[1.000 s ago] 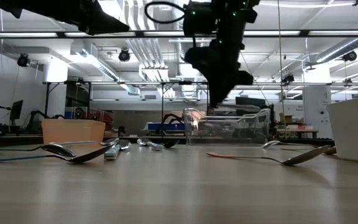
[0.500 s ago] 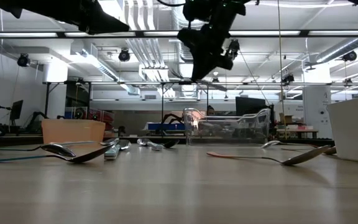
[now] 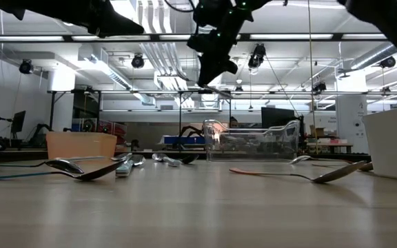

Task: Sort silverware by color (type)
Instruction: Put the blue patterned spoon into the transparent bin

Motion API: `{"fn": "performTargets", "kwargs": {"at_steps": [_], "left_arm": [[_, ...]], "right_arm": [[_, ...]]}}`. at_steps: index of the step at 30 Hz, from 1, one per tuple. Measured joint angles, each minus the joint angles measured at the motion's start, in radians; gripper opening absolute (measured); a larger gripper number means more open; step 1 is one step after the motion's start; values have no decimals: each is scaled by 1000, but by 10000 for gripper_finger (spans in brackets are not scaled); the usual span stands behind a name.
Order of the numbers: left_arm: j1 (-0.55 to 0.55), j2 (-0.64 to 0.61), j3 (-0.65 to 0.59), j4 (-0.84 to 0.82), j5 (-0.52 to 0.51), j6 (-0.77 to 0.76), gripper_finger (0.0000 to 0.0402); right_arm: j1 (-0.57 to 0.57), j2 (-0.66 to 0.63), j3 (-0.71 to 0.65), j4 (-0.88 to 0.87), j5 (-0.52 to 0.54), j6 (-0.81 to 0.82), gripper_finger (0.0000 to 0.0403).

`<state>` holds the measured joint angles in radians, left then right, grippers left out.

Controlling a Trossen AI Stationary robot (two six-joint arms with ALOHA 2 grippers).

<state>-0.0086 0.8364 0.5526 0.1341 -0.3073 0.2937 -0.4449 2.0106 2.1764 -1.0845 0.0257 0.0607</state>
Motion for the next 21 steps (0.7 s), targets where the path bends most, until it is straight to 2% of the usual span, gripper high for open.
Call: {"fn": "performTargets", "kwargs": {"at_steps": [6,14,21], "left_arm": [[1,0,1,4,-1,-18,0],[4,33,1,127,-142,39,0],[7,70,1,132,-302,123,0]], "right_arm": [[-64,124,180,-212,1,-180,18],[-149,134,160,-319,3,-365,18],[-207,129,160,-355,1,-534,18]]}}
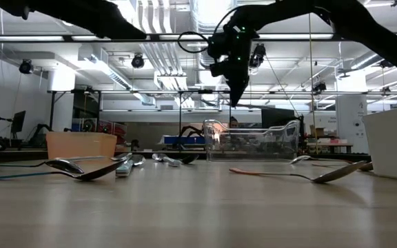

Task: Sort silverware by color (type)
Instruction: Put the blue patterned spoon into the transparent bin

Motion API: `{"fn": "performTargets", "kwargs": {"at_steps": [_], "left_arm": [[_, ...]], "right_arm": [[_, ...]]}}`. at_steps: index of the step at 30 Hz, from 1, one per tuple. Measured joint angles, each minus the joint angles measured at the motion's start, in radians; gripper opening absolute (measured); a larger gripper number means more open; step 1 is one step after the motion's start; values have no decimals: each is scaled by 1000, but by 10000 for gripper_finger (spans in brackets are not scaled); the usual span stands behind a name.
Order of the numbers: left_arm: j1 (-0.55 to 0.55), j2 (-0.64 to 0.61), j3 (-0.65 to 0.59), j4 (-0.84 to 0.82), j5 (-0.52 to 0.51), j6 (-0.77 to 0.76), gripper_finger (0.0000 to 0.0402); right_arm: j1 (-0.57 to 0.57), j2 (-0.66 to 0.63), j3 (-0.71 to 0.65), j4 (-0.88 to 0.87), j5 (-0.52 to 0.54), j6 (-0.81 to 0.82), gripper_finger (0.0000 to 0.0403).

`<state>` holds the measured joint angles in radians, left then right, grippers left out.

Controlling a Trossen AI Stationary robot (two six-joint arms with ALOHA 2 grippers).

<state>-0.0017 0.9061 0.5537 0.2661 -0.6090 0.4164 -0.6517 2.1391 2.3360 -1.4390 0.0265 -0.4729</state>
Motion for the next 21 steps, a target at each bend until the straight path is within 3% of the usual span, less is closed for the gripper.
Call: {"fn": "performTargets", "kwargs": {"at_steps": [21], "left_arm": [[10,30,0,-1,-36,21,0]], "right_arm": [[-47,-2,-2,-75,-1,-284,18]]}}
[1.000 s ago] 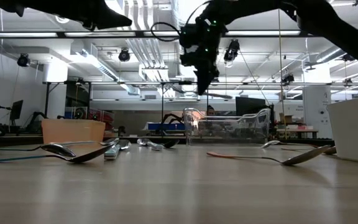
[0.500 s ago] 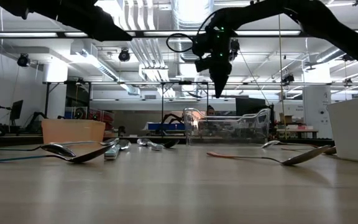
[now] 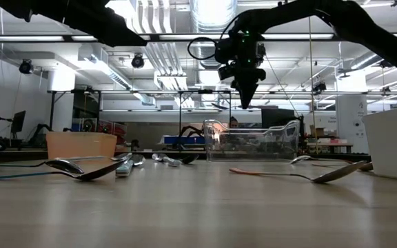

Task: Sort silverware by color (type)
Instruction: Put the blue patterned spoon into the transparent bin

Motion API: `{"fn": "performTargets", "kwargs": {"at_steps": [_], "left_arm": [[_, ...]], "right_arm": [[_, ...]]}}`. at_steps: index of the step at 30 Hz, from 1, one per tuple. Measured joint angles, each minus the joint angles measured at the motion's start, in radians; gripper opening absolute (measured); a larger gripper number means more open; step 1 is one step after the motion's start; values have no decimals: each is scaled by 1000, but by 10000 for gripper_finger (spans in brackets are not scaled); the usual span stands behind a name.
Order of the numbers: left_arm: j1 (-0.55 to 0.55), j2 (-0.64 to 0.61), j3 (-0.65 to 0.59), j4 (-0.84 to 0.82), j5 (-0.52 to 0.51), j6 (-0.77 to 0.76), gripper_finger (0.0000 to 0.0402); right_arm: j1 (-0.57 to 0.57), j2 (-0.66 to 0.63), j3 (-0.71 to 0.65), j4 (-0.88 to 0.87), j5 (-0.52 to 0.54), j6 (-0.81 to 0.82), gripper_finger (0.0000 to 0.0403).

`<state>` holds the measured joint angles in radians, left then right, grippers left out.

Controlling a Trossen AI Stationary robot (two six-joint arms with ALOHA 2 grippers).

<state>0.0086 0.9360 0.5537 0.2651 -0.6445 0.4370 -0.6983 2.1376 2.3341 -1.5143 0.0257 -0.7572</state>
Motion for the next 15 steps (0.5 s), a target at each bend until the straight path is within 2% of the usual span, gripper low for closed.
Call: {"fn": "performTargets", "kwargs": {"at_steps": [4,15], "left_arm": [[0,0,0,0,0,0,0],[0,0,0,0,0,0,0]], "right_arm": [[0,0,-2,4,-1,62,18],[4,65,-16,8,-8,41,18]]}}
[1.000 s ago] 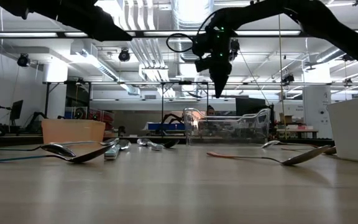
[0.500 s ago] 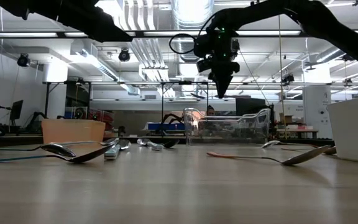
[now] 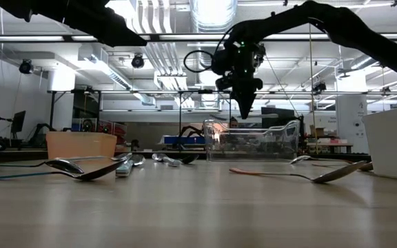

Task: Sort silverware by color (type)
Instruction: Put the blue patterned spoon into the transparent bin

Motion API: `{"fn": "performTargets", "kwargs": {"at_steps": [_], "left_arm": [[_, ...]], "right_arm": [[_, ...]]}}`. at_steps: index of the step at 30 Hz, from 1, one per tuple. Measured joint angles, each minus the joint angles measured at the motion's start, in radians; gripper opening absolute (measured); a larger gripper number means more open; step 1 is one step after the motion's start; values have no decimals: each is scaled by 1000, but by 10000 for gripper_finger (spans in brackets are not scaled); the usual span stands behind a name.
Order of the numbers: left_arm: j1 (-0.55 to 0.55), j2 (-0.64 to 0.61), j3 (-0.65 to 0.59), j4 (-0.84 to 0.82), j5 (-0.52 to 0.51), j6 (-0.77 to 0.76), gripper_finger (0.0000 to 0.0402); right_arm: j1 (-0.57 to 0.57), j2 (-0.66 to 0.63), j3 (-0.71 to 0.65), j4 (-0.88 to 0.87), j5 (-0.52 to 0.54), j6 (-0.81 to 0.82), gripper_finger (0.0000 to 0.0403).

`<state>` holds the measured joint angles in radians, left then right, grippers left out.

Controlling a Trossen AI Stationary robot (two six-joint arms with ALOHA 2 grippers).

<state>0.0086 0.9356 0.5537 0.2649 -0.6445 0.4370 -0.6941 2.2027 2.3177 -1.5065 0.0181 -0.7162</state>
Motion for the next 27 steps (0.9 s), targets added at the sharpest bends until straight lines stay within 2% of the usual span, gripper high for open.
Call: {"fn": "performTargets", "kwargs": {"at_steps": [18,27], "left_arm": [[0,0,0,0,0,0,0],[0,0,0,-2,0,0,0]], "right_arm": [[-4,73,-23,83,7,-27,18],[-5,77,-91,98,7,-17,18]]}}
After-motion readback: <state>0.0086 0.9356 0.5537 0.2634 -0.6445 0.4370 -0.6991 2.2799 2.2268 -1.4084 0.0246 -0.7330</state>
